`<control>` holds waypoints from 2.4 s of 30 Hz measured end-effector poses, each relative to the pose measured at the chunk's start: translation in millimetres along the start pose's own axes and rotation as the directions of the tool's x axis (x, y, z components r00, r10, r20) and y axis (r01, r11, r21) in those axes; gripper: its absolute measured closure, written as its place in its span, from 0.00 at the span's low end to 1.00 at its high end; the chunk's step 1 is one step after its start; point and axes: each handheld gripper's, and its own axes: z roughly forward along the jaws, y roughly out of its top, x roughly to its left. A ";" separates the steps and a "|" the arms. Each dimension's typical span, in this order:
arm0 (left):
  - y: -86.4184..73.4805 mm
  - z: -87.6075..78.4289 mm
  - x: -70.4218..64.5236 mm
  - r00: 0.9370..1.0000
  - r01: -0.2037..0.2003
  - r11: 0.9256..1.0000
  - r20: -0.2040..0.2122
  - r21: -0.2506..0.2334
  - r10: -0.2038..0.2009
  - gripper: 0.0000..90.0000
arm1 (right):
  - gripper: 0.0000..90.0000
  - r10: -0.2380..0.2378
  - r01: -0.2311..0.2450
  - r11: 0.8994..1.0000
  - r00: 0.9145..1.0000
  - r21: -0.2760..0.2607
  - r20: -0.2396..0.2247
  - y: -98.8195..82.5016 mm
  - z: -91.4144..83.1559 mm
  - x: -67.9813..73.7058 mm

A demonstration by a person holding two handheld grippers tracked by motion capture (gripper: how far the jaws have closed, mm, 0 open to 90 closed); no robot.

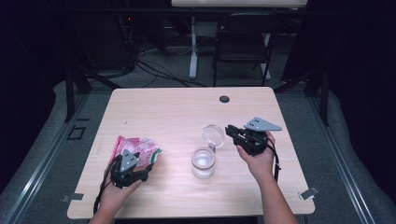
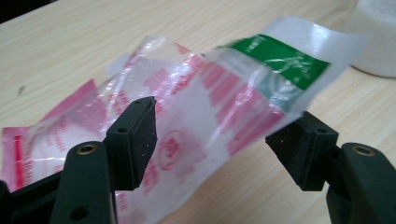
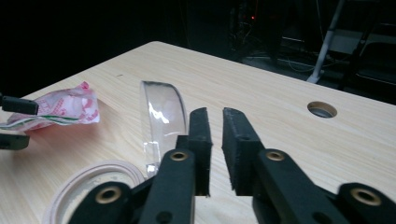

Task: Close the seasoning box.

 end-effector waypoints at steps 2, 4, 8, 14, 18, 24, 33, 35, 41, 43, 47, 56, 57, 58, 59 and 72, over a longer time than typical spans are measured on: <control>0.7 1.7 -4.2 1.000 -0.009 1.000 0.013 -0.002 0.009 0.38 | 0.97 0.010 -0.010 1.000 1.000 0.002 -0.001 -1.7 1.0 -1.3; 1.7 2.6 -7.3 1.000 -0.023 1.000 0.020 0.000 0.023 0.38 | 1.00 0.009 -0.009 1.000 1.000 0.019 0.002 -3.1 1.7 -2.7; 3.5 3.5 -12.8 0.999 -0.035 0.999 0.029 -0.001 0.035 0.38 | 1.00 0.007 -0.008 0.999 1.000 0.033 0.009 -5.8 4.7 -3.3; 5.5 2.4 -17.1 0.998 -0.046 0.999 0.031 -0.012 0.047 0.38 | 1.00 -0.004 0.003 0.999 1.000 0.043 0.009 -6.9 6.6 -2.3; 6.4 2.2 -18.9 0.998 -0.044 0.999 0.038 -0.014 0.045 0.38 | 1.00 0.000 0.000 0.999 1.000 0.054 0.010 -8.6 8.1 -2.4; 7.9 1.2 -21.1 0.998 -0.044 0.999 0.042 -0.025 0.045 0.38 | 1.00 0.001 -0.002 0.998 1.000 0.058 0.006 -10.1 10.0 -2.4; 14.9 -8.8 -23.1 0.998 -0.056 0.996 0.032 -0.073 0.059 0.38 | 1.00 -0.001 0.001 0.998 1.000 0.057 -0.001 -10.2 11.0 -0.3; 17.1 -12.8 -23.7 0.998 -0.060 0.994 0.021 -0.092 0.062 0.38 | 1.00 -0.001 0.001 0.998 1.000 0.056 -0.001 -10.2 11.2 -0.1; 19.5 -20.4 -20.7 0.999 -0.037 0.991 0.024 -0.131 0.040 0.38 | 1.00 -0.004 0.004 0.998 1.000 0.060 -0.004 -10.5 11.9 0.5; 19.6 -20.8 -19.7 0.999 -0.026 0.991 0.024 -0.133 0.030 0.38 | 1.00 -0.006 0.006 0.998 1.000 0.059 -0.008 -10.4 12.3 1.1; 19.9 -20.5 -20.8 0.999 -0.022 0.990 0.029 -0.136 0.026 0.38 | 1.00 -0.012 0.013 0.998 1.000 0.063 -0.013 -10.4 13.2 2.0; 20.8 -20.4 -22.5 0.999 -0.021 0.991 0.046 -0.132 0.028 0.42 | 1.00 -0.007 0.008 0.998 1.000 0.064 -0.016 -10.5 13.4 2.6; 21.0 -20.4 -22.8 0.999 -0.017 0.991 0.049 -0.135 0.024 0.42 | 1.00 -0.008 0.009 0.998 1.000 0.064 -0.016 -10.5 13.5 2.6; 21.4 -20.5 -23.0 0.998 -0.015 0.991 0.052 -0.135 0.023 0.43 | 1.00 -0.008 0.008 0.998 1.000 0.064 -0.015 -10.5 13.5 2.5; 21.5 -20.2 -23.4 0.998 -0.018 0.990 0.052 -0.139 0.025 0.43 | 1.00 -0.007 0.008 0.998 1.000 0.063 -0.016 -10.6 13.5 2.5; 21.0 -20.7 -22.8 0.999 -0.018 0.991 0.046 -0.134 0.024 0.45 | 1.00 -0.011 0.012 0.998 1.000 0.060 -0.013 -10.4 13.3 3.2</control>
